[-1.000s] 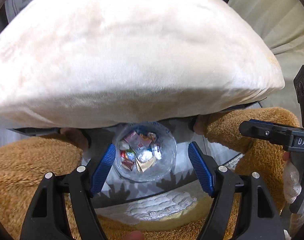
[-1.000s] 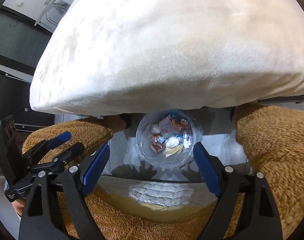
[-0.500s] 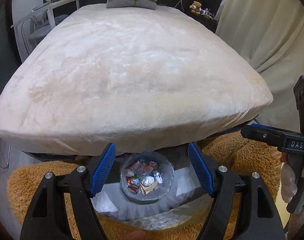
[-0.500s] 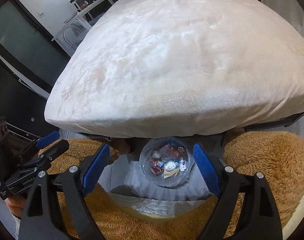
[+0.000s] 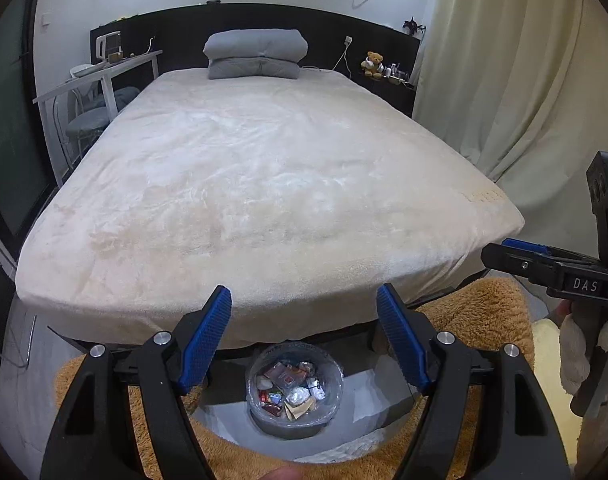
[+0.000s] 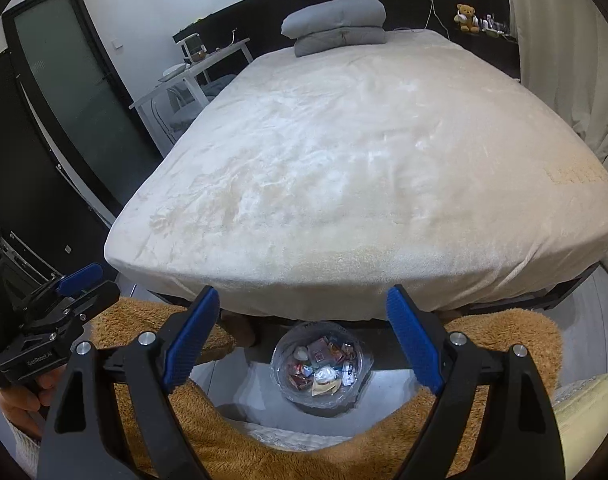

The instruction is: Collect trash

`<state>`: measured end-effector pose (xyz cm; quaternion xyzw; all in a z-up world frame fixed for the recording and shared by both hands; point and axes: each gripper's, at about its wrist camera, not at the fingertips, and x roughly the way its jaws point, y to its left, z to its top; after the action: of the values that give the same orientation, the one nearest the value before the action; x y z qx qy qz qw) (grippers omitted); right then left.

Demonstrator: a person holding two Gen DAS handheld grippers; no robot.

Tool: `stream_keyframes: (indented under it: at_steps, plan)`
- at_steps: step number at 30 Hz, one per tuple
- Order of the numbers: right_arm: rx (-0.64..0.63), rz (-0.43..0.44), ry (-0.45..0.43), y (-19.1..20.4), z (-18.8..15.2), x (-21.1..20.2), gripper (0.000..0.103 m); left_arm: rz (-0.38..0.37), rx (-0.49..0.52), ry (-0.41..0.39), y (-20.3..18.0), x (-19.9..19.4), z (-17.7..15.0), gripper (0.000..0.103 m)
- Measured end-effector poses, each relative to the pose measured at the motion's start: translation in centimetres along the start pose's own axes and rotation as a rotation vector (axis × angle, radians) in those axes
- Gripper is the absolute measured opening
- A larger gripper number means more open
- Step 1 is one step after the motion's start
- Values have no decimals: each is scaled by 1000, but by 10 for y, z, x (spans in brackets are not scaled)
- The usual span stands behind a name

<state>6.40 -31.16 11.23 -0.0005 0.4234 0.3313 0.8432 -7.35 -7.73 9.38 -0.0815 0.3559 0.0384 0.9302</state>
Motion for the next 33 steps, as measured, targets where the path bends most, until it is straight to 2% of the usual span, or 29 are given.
stream_keyframes:
  at_steps: [9,18,19,21,22,23,24,27,33]
  plan:
    - [-65,-40,-131,16,-17,-55,84,5,20,-102,-12,-51,-11,74]
    - [-129,-110,-233,30,-38,-92,86,22,38,-149,-15,-78,-22,74]
    - [-132,-116,-239,30,-40,-94,89,22,39,-153,-16,-80,-23,76]
    - [-134,-124,-248,31,-43,-96,90,22,41,-167,-17,-85,-25,94]
    - [-132,-123,-254,32,-44,-99,92,24,47,-174,-18,-87,-25,97]
    - [-131,-119,-263,32,-45,-101,97,32,55,-181,-20,-90,-26,97]
    - [-132,-123,-274,32,-46,-104,98,39,61,-184,-20,-91,-27,97]
    - [-148,-153,-295,35,-48,-109,98,43,67,-190,-21,-93,-28,97]
    - [-164,-160,-298,38,-49,-111,98,53,77,-195,-23,-94,-30,97]
